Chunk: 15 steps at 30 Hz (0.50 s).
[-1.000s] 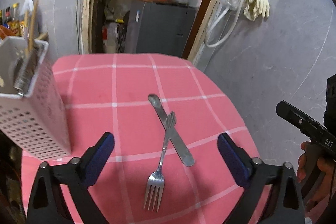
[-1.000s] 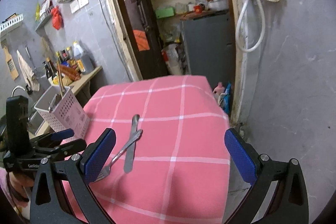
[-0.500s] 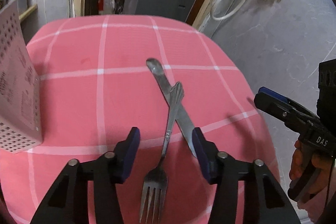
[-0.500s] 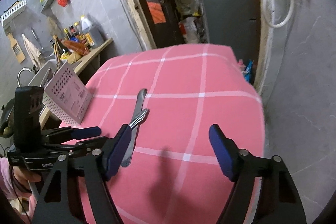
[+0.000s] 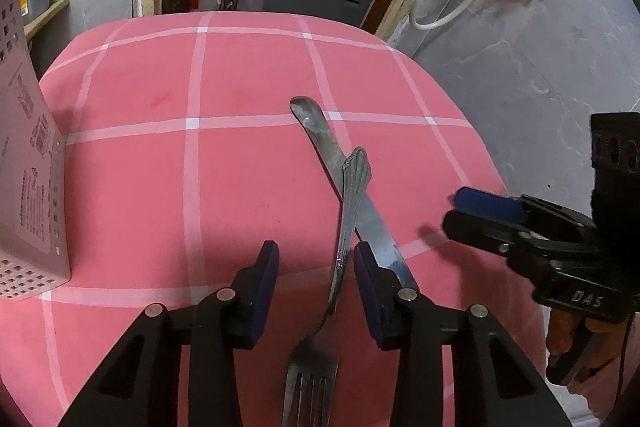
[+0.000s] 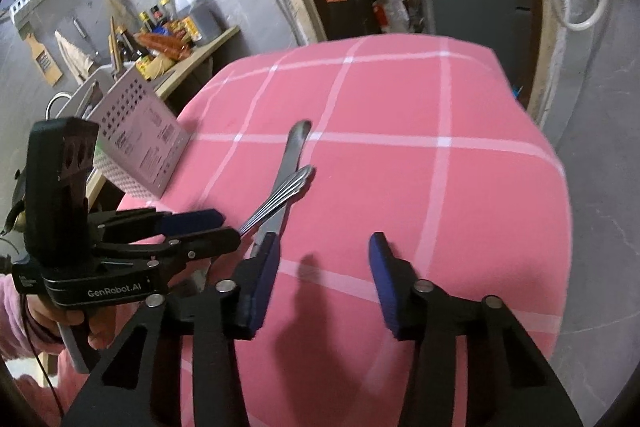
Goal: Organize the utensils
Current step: 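Grasp the ornate-handled fork with the left tool while the right tool grasps the butter knife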
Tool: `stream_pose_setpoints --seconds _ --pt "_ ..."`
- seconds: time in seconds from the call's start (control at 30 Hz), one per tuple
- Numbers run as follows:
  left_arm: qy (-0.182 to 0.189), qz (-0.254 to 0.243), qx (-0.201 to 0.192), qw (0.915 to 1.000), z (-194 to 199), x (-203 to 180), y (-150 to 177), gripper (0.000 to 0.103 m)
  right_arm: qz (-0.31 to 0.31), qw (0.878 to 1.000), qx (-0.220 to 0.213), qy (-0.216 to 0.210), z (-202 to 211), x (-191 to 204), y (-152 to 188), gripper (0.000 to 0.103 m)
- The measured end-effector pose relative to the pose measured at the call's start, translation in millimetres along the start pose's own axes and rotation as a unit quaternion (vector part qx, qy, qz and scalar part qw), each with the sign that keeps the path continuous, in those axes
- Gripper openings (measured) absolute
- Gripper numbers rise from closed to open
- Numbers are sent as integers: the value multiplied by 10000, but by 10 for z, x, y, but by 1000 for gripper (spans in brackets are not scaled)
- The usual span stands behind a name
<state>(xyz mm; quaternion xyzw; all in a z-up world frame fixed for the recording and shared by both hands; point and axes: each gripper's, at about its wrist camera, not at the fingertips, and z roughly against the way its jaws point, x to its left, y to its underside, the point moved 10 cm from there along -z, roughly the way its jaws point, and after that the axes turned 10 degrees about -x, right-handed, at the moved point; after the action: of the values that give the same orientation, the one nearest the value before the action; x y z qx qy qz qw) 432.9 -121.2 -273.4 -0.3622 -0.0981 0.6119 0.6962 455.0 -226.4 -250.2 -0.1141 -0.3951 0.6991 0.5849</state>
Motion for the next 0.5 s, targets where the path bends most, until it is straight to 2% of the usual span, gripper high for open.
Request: stream_pose_setpoints --seconds 0.23,0.4,0.5 --pt "61 -105 83 9999 14 17 27 26 59 9992 253 -301 -121 115 55 20" --pt "58 -201 131 9997 16 13 47 22 161 9974 519 -476 -254 206 101 19" --pt "-123 -347 141 9992 15 39 49 12 226 9970 575 -456 -308 255 111 19"
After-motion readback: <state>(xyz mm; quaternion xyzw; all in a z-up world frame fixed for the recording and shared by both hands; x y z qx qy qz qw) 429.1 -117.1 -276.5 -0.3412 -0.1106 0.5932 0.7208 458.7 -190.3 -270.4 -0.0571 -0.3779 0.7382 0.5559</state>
